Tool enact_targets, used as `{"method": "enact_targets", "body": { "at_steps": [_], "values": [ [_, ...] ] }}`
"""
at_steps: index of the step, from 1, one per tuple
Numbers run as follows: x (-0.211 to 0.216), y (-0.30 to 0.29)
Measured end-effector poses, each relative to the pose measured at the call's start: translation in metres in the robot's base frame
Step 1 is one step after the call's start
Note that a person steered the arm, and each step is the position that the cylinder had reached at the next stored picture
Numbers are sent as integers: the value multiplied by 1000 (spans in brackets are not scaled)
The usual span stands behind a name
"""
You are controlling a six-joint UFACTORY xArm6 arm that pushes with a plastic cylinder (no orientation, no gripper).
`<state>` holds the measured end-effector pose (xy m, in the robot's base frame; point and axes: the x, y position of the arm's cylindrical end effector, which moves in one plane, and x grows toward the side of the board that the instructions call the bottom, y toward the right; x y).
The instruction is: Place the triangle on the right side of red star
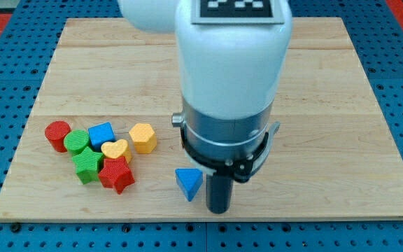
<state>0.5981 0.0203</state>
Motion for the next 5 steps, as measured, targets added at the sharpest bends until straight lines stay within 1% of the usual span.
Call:
{"method": "enact_targets", "body": {
  "at_steps": [1,2,3,4,5],
  "values": [
    [-30,-29],
    [-42,-75],
    [-48,-43],
    [-45,-33],
    [-34,-82]
  ]
}}
